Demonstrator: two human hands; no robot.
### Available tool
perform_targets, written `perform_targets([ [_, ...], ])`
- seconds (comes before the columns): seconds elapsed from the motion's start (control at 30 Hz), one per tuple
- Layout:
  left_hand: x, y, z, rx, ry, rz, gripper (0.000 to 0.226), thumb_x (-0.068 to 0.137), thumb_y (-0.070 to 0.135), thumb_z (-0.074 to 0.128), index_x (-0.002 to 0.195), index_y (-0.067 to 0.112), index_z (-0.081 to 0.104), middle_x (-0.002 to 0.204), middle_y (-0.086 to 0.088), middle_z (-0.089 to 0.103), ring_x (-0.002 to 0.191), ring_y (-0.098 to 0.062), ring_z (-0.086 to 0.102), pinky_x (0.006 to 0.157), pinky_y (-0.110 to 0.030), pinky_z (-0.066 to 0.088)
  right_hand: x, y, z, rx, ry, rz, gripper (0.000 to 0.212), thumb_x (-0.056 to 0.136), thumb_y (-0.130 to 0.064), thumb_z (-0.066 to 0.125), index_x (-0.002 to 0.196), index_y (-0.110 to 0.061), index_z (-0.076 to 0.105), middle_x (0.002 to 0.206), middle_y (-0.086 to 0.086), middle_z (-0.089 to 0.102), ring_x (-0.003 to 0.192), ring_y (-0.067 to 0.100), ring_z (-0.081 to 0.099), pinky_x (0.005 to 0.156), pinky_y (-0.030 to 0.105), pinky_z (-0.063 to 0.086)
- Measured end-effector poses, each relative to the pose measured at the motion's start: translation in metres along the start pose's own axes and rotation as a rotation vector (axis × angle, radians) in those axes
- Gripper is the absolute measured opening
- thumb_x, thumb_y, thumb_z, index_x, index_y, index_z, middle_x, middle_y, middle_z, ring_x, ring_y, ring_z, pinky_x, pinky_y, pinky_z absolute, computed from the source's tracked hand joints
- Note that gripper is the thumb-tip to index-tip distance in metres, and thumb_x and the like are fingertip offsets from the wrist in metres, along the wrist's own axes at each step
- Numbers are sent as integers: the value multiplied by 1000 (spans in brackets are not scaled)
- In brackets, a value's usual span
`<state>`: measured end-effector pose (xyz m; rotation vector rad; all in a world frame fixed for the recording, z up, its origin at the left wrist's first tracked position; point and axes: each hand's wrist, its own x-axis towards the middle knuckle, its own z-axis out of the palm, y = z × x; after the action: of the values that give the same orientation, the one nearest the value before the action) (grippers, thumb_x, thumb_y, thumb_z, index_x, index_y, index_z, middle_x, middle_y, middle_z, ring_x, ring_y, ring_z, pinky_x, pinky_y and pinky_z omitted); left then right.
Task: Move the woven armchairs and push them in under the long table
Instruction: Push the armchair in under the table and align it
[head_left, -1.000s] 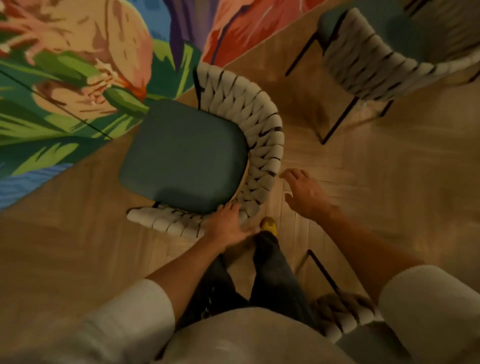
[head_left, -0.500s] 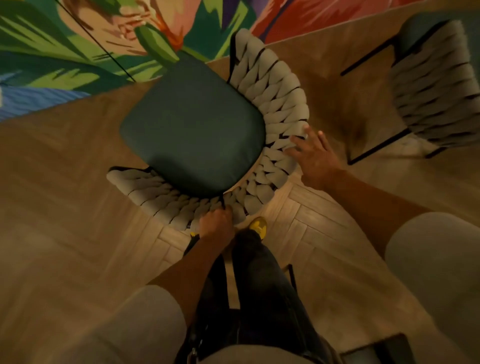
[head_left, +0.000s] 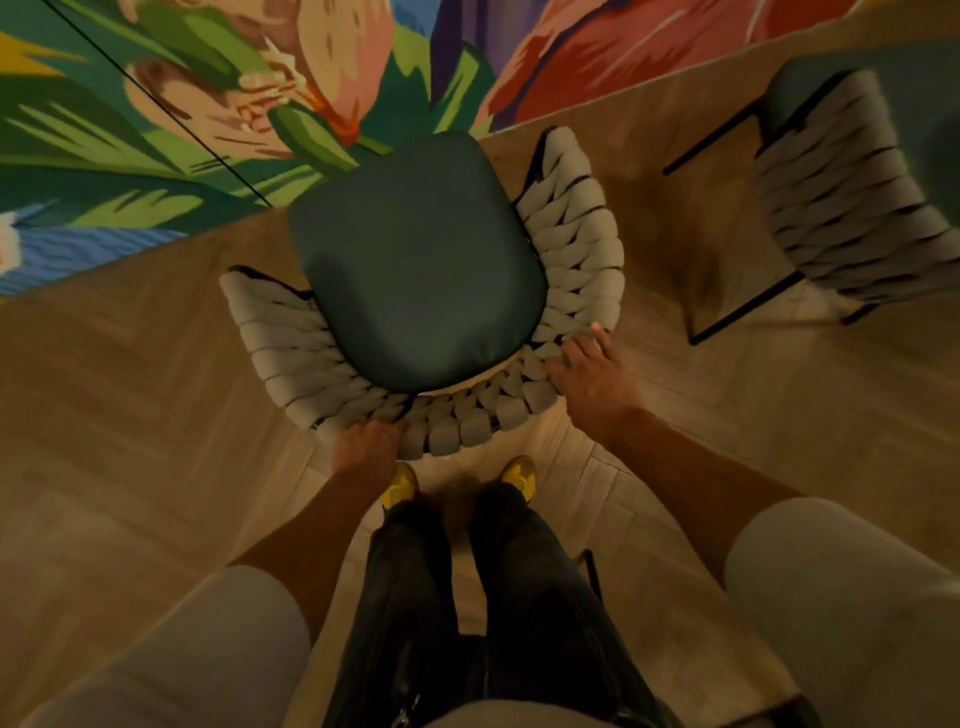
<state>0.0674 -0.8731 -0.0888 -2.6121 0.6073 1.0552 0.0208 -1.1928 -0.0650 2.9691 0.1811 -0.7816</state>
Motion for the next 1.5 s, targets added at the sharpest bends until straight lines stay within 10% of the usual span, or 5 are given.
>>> perform_targets([
  [0.73, 117, -138, -87, 532, 122, 499, 47, 83, 23, 59, 129, 34, 60, 123, 8, 66, 115, -19, 61, 112, -38, 27, 25, -137, -12, 128, -329, 524, 60, 85, -61, 65, 133, -27, 59, 130, 0, 56, 119, 25, 42, 98, 40, 40],
  [1.0, 192, -134, -139, 636, 161, 629, 43, 84, 22, 58, 125, 34, 63, 114, 8, 68, 107, -21, 61, 106, -39, 27, 61, -115, -12, 322, -275, 577, 79, 78, -64, 64, 144, -26, 44, 144, 10, 42, 132, 33, 36, 110, 48, 32],
  [1.2, 246, -127, -189, 691, 182, 729, 45, 77, 22, 66, 121, 32, 68, 109, 6, 72, 101, -24, 64, 106, -41, 32, 90, -93, -14, 419, -277, 639, 85, 75, -69, 53, 149, -28, 42, 156, 9, 42, 153, 34, 22, 119, 67, -12],
  [1.5, 301, -138, -240, 708, 169, 861, 55, 51, 22, 83, 104, 33, 76, 94, 5, 75, 87, -25, 68, 100, -42, 37, 127, -107, -36, 558, -260, 771, 68, 83, -56, 55, 147, -32, 50, 145, 0, 57, 143, 26, 41, 125, 55, 2],
])
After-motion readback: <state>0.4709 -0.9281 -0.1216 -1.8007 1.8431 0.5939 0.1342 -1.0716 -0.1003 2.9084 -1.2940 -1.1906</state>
